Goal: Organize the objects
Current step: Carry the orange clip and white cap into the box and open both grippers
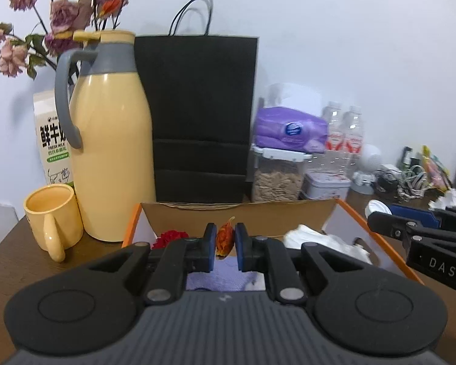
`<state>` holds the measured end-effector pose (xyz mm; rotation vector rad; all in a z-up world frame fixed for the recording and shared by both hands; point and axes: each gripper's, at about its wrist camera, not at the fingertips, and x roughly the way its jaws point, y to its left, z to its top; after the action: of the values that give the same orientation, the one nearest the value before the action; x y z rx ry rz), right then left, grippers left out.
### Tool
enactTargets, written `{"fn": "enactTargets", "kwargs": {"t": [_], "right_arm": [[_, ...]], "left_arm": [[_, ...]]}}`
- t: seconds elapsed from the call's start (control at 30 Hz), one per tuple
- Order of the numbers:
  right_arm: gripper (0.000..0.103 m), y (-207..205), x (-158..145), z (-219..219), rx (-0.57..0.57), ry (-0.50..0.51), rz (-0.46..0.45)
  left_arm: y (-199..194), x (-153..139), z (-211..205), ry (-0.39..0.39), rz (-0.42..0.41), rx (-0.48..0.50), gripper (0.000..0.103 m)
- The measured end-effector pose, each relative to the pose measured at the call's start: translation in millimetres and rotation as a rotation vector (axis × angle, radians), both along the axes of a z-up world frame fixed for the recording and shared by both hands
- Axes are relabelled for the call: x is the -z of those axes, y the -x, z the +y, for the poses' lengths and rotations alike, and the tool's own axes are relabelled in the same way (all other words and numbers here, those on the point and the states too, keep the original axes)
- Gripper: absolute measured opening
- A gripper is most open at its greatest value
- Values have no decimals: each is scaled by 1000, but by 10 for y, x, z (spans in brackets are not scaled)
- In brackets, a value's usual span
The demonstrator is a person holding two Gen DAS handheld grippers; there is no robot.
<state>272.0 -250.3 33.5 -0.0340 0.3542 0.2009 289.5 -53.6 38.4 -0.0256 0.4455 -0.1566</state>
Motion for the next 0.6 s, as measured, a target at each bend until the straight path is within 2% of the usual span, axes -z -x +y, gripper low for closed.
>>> {"fn": "enactTargets", "kwargs": {"t": [0.2, 0.47, 0.53, 0.57, 0.6], "right_arm": [[27, -246, 227, -49, 6, -21, 51], [27, -284, 317, -53, 0, -19, 78], [30, -270, 309, -55, 4, -18, 72], [34, -261, 300, -58, 4, -18, 70], [45, -253, 294, -63, 7, -20, 67]], "left_arm": [[-249, 182, 25, -1, 45, -12, 14], [-235, 251, 0, -30, 50, -18, 14], [-210, 241, -15, -46, 33, -28, 21], [-198, 234, -21, -51, 26, -31, 36], [-183, 229, -22, -52, 18, -37, 55]]}}
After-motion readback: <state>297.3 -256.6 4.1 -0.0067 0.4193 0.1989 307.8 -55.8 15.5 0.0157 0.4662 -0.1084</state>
